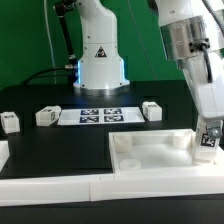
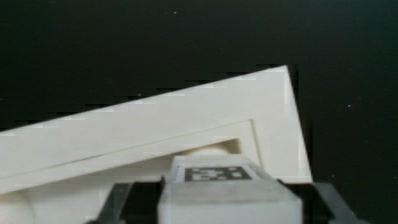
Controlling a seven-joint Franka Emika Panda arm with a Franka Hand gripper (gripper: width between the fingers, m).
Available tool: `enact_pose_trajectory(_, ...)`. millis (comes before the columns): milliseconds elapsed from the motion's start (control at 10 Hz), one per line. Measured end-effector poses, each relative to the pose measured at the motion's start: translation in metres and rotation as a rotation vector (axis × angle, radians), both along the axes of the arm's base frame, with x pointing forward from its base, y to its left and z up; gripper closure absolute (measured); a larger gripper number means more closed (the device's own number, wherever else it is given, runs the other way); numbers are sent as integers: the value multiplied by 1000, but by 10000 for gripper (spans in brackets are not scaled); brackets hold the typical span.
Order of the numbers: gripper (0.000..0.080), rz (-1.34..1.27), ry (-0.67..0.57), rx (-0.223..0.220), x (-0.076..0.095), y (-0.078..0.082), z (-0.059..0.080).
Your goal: Assemble square table
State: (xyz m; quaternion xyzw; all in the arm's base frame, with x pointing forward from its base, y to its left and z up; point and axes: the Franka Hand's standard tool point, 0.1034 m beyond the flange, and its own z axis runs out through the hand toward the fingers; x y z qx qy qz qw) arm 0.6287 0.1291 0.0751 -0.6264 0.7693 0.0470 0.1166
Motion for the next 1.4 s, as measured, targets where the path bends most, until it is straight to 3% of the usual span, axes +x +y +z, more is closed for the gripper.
enact_pose_trajectory(100,451,75,-14,-13,0,0,0)
enact_pose_trajectory(200,262,235,-37,-51,-2,0,-1)
enact_pose_trajectory(300,180,407,-69,-86,-2,-3,-1)
enact_pose_trajectory(500,156,635,-110,-124,-1,-6,-2)
enact_pose_trajectory(800,151,880,-154,-157,-1,-8,-2)
enact_pose_trajectory(1000,150,1253,-154,-237,6,-15,3)
enact_pose_trajectory(1200,150,1248,-147,-234,6,-14,2)
enact_pose_trajectory(1400,396,1248,-147,-234,6,-14,1)
